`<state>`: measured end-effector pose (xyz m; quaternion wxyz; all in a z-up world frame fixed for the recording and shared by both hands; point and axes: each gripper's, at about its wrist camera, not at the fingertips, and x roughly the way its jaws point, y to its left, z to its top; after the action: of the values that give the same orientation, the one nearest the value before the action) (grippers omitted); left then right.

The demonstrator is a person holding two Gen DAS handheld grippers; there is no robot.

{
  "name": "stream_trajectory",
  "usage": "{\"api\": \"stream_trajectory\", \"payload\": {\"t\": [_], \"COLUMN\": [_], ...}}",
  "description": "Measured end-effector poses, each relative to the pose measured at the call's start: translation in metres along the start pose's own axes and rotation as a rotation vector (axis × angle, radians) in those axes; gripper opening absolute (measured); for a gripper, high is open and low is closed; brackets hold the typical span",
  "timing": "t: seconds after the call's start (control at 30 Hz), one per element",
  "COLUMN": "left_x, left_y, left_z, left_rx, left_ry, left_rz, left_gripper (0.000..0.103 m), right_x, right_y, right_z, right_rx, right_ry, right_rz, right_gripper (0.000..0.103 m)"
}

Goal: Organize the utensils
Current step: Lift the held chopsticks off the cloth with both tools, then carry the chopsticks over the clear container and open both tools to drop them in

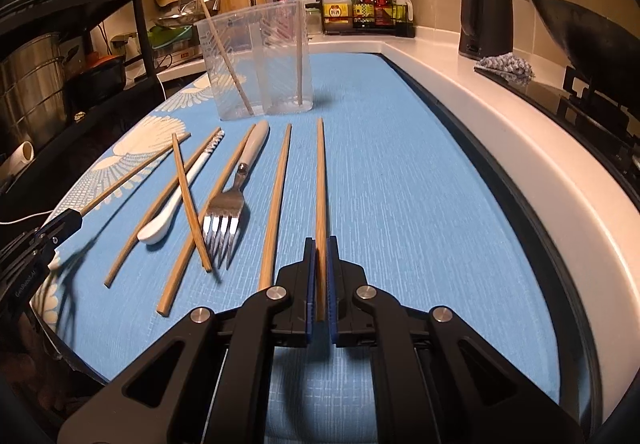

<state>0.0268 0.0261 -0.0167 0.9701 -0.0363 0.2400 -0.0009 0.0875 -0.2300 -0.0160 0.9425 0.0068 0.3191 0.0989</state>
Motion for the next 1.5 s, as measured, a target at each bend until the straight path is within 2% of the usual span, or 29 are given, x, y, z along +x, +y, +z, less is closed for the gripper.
{"api": "stream_trajectory", "payload": {"t": [0.4,0.57,0.77,1.13,1.5], "left_x": [-0.030,-0.042,-0.050,-0.051,-0.041], "left_y": [0.000,0.002,0.004,0.018,0.014], "left_z": [0.040,0.050,0.060,0.115,0.156], "left_rx": [0.001,0.009,0.014,-0.046,-0.055], "left_ry": [-0.108,-0.157,-0.181,-0.149,-0.047], "left_rz": [-0.022,-0.018,-0.021,-0.105,-0.163], "left_gripper": [0.006,0.006,0.006,0.006,0.006], "right_x": [-0.048,-0.063,-0.074,-0.086,-0.093], "right_y": [0.004,0.002,0.000,0.003,0.020], "right_z": [0.039,0.052,0.067,0.116,0.153], "right_rx": [-0.028,-0.026,-0.019,-0.016,-0.059], "right_ry": [-0.135,-0.175,-0.204,-0.213,-0.234], "right_rz": [0.017,0.029,0.041,0.079,0.089], "right_gripper": [0.005,0.005,0.005,0.005,0.006]}}
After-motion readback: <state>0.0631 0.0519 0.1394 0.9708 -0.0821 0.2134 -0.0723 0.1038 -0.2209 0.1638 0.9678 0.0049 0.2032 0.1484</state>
